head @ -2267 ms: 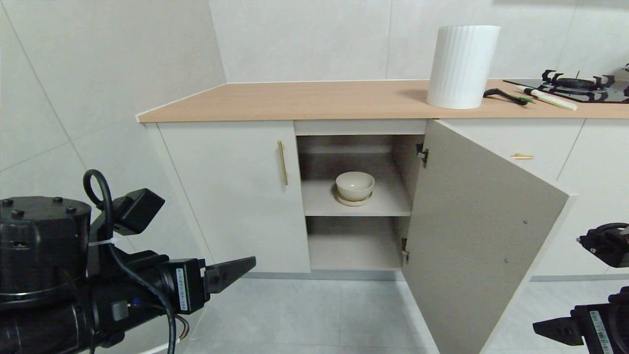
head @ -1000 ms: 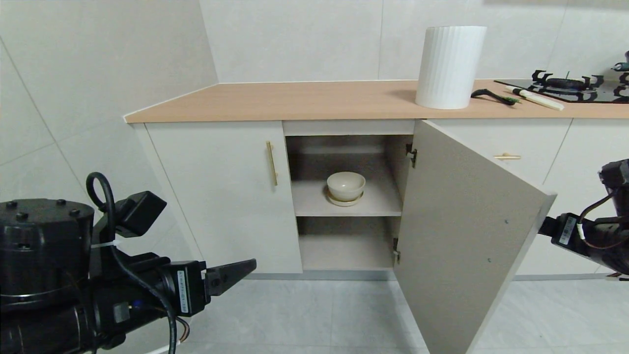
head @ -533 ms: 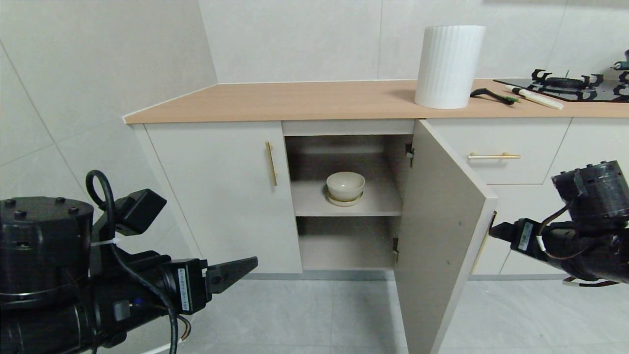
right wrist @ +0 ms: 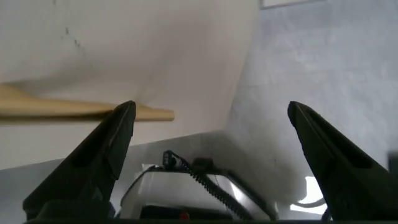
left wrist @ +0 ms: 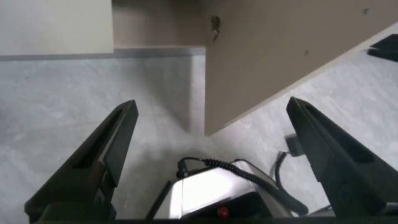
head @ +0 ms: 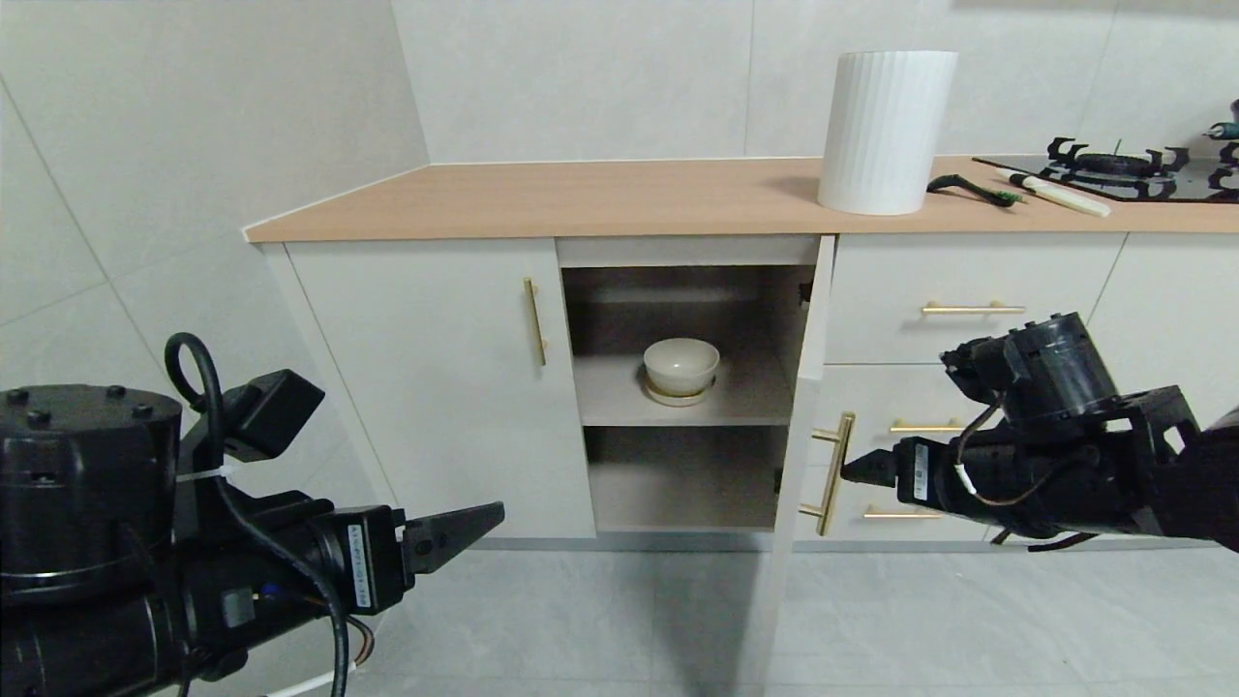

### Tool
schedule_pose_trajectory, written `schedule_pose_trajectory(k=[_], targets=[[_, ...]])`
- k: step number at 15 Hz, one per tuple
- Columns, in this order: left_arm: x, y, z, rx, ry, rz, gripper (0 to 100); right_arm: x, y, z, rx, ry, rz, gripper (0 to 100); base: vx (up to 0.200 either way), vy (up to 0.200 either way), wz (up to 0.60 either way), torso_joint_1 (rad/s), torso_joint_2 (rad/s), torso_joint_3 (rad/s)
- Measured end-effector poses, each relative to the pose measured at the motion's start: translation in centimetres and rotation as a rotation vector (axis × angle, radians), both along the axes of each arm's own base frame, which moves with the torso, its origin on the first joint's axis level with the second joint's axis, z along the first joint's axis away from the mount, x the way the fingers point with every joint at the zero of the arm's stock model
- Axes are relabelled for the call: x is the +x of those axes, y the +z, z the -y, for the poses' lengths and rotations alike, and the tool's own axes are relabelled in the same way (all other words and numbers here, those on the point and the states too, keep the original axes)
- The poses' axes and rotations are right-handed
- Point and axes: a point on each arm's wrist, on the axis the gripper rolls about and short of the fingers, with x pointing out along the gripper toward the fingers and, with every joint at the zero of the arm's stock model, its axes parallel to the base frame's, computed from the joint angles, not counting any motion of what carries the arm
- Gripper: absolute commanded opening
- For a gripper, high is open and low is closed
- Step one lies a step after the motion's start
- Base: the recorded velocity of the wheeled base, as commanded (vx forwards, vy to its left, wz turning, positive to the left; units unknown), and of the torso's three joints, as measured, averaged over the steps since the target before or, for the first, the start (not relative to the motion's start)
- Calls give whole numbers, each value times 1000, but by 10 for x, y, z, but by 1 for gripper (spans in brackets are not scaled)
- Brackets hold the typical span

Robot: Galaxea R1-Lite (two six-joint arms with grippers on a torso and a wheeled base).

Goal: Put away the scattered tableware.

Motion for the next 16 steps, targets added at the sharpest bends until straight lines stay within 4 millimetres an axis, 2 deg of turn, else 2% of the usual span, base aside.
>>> schedule_pose_trajectory(k=[4,6,10,16], targets=[[0,0,0,0,1,2,100,34,0,-18,-28,58,33,100,0,0,0,0,0,0],[0,0,0,1,2,1,100,45,-9,-29,-27,79,19,100,0,0,0,0,0,0],[1,1,0,2,0,3,100,58,-30,-39,-31,86,-19,100,0,0,0,0,0,0],[1,1,1,4,-1,4,100,69,-47,-52,5,74,-1,100,0,0,0,0,0,0]])
